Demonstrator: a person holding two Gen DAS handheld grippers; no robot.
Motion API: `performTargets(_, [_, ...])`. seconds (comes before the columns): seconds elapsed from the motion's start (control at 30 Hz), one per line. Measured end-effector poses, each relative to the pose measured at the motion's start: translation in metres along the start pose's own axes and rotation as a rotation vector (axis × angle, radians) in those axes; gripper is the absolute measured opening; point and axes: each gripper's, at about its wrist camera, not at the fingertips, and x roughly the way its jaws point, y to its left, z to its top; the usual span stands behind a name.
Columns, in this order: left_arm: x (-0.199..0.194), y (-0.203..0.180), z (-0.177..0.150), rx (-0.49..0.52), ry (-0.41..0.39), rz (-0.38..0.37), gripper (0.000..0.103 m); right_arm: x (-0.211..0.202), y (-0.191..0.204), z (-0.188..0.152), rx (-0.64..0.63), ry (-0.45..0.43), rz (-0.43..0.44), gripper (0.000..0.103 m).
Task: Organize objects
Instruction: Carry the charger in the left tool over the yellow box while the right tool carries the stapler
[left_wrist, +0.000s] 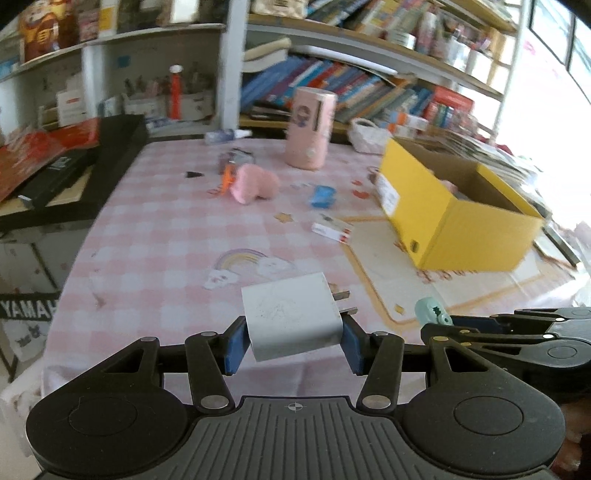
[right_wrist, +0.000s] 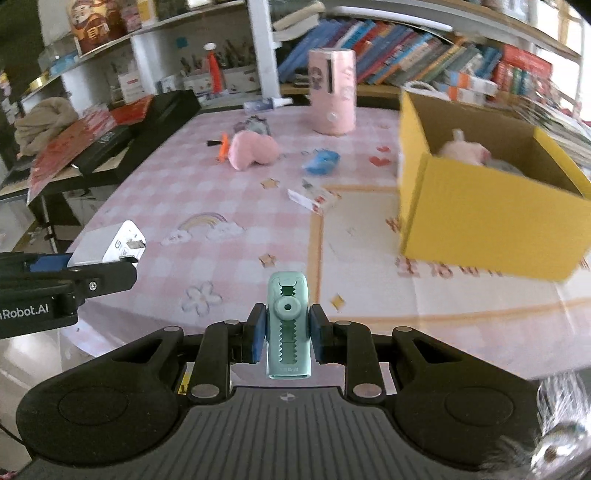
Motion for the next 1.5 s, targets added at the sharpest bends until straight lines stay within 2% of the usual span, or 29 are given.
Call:
performTargets(0.4, [0.004,-0.045,-0.003,0.148,0.010,-0.134,0.051,-0.035,-0.034,-0.033,0.151,-0.022,-0.139,0.023])
performTargets(0.9, [0.023,-0.100,0.007,0.283,0.018,-0.261,0.051,-0.059,-0.081,-0.048,0.291,-0.044,-0.267,0.023])
performTargets(1.07, [0.030,-0.113,0.014,0.309,0.000,-0.283,0.051,-0.059,-0.096,-0.045,0.313,-0.039,-0.287,0.023])
performTargets(1.23, [0.033,-0.125,0.030,0.330,-0.052,-0.303,0.051,-0.059,-0.111,-0.034,0.324,-0.052,-0.303,0.023])
performTargets(1.5, [0.037,-0.149,0.077,0.344,-0.176,-0.330,0.051,-0.073,-0.148,0.012,0.331,-0.172,-0.331,0.023])
